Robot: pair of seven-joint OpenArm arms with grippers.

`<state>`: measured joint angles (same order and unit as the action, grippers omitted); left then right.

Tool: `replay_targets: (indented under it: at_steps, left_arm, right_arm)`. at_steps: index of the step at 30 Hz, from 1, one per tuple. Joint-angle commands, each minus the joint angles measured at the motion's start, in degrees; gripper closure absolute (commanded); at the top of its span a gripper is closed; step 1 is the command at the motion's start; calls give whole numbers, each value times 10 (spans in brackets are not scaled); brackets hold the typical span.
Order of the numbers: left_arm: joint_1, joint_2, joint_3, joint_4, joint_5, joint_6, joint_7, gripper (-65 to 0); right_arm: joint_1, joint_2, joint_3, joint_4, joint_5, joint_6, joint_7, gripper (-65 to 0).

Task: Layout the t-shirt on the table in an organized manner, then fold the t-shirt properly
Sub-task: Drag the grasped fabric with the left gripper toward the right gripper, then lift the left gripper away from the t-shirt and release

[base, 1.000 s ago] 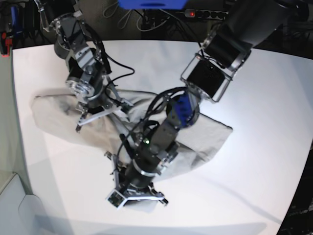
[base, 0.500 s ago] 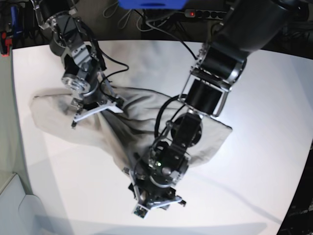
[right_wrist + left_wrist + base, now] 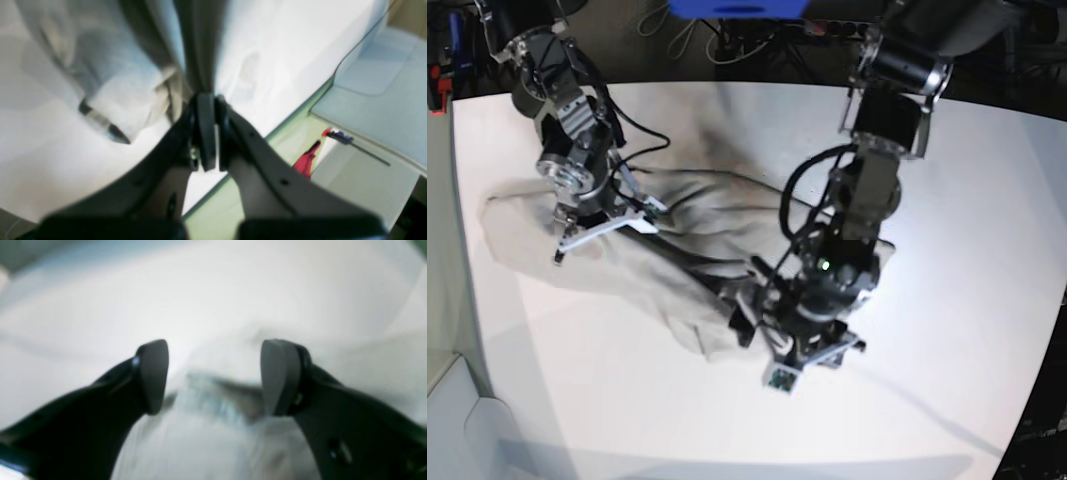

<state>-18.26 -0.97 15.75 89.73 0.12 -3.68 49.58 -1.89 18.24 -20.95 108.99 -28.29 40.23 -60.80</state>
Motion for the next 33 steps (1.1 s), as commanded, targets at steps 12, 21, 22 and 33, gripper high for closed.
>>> replay_targets:
  at_steps: [12, 21, 22, 33]
  left_arm:
    - [122, -59, -90, 21, -5, 2, -11, -422]
    - [104, -50, -128, -93, -6, 0, -11, -147]
    - [100, -49, -128, -95, -6, 0, -11, -80]
    - [93, -30, -130, -139, -4, 2, -5, -2]
  right_arm:
    - [11, 8, 24, 9, -8, -2, 4, 0]
    - [11, 8, 25, 9, -8, -2, 4, 0]
    - [11, 7, 25, 9, -8, -2, 4, 0]
    - [14, 8, 26, 9, -8, -2, 4, 0]
